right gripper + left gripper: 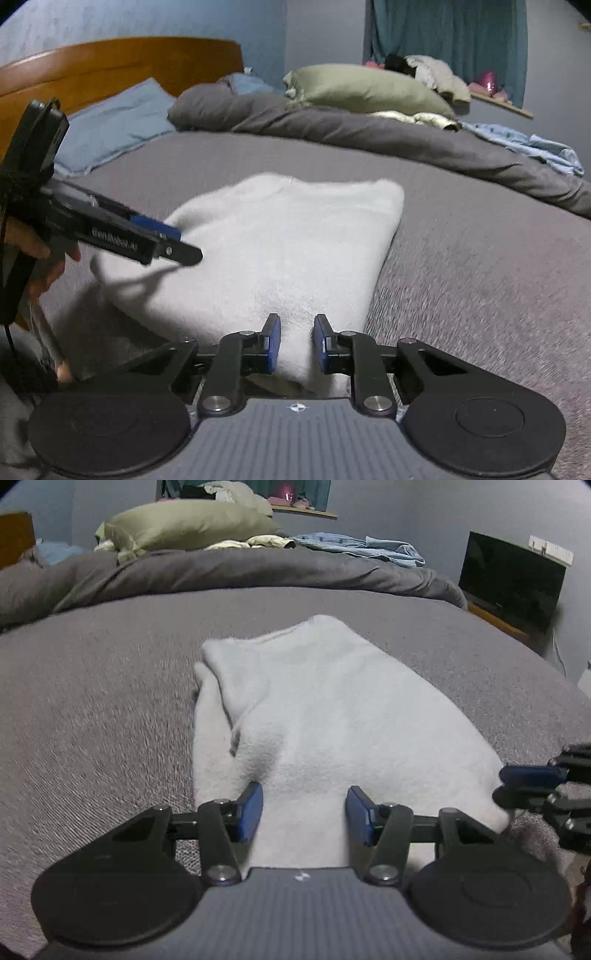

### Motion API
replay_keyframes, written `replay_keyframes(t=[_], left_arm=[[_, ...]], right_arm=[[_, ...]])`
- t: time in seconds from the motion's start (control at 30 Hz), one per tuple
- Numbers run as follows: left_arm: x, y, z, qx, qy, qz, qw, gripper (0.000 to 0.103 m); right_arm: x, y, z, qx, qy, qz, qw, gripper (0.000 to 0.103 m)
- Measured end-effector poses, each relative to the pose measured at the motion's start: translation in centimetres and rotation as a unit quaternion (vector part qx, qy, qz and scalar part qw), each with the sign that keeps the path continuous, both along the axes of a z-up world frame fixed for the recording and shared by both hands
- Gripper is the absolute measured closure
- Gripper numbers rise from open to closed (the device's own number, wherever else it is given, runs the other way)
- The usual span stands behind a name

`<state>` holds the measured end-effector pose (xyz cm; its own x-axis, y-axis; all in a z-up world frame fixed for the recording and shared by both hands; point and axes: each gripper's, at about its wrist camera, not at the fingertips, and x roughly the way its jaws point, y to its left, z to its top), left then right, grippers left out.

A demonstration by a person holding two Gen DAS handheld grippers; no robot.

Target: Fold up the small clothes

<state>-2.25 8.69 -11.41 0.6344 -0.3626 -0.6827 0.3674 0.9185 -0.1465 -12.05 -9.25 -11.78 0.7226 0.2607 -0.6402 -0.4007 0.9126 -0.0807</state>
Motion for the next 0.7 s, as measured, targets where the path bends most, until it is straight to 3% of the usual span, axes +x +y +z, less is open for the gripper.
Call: replay_keyframes(t=[0.1,0.17,0.23,0.27,0.37,0.53,0.63,0.7], left_arm=[[0.6,0.6,-0.1,-0.021,0.005,0.009,0.9997,0.052],[0.5,0.9,1.7,-0.058,-0.035,0.002,0.9977,0.053],[0.8,0.5,4.0,-0.072,-0.085,-0.006,0.9937,0.053],[1.5,0.4,4.5,-0.066,-0.091,-0.006,0.9937,0.053],[4.0,0.2,4.2,-0.07,-0.069,0.006,0.9951,0.053],[7.1,1.0,0.4,-0.046,-0.01,0.039,0.9981,0.053],[8.5,1.8,-1.9,-0.039,0.02,0.055,0.9975,0.053],[8.5,2.2,-2.0,-0.053,0.03,0.061,0.9963,0.053]], right_arm=[[0.2,-0.2,-1.1,0.009,-0.002,0.0,1.0,0.083],[0.2,-0.4,-0.6,0.031,-0.001,-0.008,0.999,0.081],[-0.3,-1.4,1.1,0.077,-0.021,-0.019,0.997,0.072],[-0.3,-1.7,1.8,0.09,-0.031,-0.022,0.995,0.063],[1.0,-1.8,2.1,0.095,-0.03,-0.035,0.994,0.061],[3.4,-2.0,1.2,0.081,-0.008,-0.061,0.995,0.061],[5.1,-2.0,0.1,0.069,0.025,-0.065,0.995,0.051],[6.1,-2.6,0.0,0.088,0.04,-0.077,0.992,0.045]])
